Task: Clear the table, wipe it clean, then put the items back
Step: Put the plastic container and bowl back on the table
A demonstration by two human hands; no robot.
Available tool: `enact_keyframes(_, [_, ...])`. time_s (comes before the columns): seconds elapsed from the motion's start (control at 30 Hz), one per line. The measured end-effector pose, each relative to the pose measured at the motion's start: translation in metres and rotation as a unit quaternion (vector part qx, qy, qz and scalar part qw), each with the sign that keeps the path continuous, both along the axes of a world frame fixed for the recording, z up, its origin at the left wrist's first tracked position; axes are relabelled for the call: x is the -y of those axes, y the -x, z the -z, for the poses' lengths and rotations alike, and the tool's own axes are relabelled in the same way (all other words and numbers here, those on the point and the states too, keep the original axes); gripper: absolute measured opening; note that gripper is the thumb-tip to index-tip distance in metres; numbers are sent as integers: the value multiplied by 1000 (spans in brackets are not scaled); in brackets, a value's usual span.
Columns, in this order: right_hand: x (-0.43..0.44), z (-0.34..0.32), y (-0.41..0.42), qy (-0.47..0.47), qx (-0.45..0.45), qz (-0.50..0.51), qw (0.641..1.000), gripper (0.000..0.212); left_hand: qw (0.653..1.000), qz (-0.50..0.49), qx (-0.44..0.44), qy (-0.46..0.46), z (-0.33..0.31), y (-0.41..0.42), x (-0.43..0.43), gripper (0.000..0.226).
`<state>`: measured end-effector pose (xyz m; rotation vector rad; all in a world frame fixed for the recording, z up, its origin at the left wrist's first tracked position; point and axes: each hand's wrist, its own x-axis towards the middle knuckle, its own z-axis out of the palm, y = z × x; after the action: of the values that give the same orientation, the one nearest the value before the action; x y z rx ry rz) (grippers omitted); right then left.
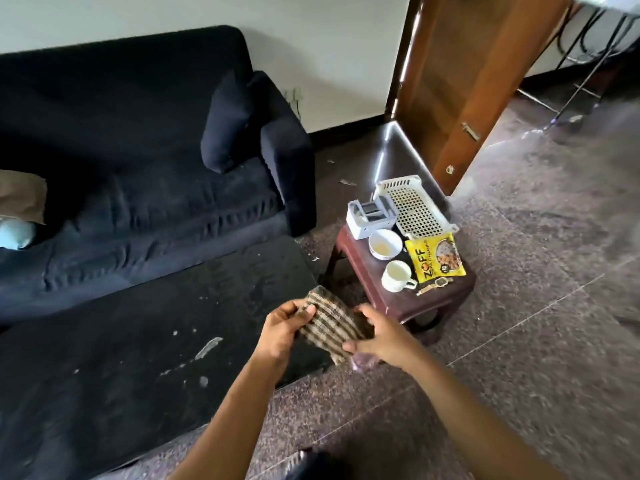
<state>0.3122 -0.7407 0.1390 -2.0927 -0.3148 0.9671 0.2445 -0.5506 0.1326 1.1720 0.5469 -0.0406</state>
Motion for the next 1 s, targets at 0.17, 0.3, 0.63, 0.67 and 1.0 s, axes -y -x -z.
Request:
enact_keyframes(0.17, [39, -2, -74, -38, -42, 92, 994, 62, 998, -52, -27, 0, -1, -71, 31, 7])
enact_keyframes(0.3, [61, -9, -136, -130, -111, 230, 958, 23, 997, -67, -42, -7, 5, -134, 53, 7])
enact_keyframes(0.63, [111, 13, -310, -96, 17, 353, 930, 17, 969, 37, -131, -208, 32, -305, 120, 15])
enact_keyframes(0.67, [118, 17, -325, -84, 28, 353, 931, 18, 963, 46, -137, -229, 34, -320, 128, 17])
enact_keyframes(1.0, [150, 85, -444, 85, 53, 260, 960, 25, 916, 59, -246, -313, 75, -418, 184, 18])
